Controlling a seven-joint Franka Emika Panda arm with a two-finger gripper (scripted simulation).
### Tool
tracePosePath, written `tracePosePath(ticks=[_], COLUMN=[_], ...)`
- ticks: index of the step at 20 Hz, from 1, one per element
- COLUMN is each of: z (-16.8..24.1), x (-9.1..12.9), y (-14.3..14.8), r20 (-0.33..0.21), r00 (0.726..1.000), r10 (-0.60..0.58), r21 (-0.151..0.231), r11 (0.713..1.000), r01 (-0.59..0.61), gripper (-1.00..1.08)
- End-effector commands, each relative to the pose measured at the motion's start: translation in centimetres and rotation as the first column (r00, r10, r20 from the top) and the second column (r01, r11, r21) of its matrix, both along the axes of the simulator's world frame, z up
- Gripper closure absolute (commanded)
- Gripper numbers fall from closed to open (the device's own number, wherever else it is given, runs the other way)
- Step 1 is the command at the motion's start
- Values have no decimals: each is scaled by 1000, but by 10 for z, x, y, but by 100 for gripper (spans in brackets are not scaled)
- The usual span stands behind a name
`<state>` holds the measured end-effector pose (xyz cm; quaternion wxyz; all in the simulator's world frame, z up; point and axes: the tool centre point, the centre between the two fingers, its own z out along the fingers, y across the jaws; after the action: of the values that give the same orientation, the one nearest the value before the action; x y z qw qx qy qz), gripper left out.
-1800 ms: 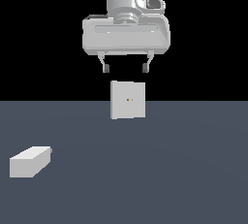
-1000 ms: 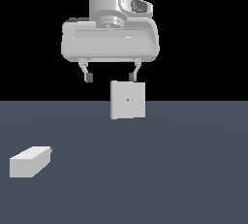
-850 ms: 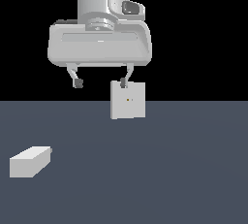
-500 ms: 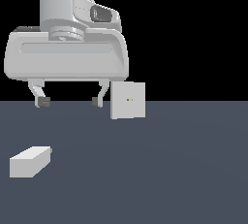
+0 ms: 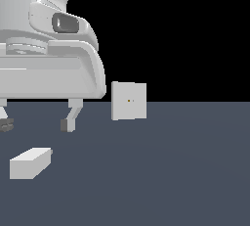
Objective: Plug the charger into the wall socket.
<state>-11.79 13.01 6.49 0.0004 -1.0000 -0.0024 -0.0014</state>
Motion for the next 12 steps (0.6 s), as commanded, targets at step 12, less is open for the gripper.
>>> tracePosePath(ticks=[12], z=[-23], x=[-2], y=[3], r20=[1], r00=[1000], r10=[0], r21=[-1], r11=[1000], r01=[0], gripper=[-92])
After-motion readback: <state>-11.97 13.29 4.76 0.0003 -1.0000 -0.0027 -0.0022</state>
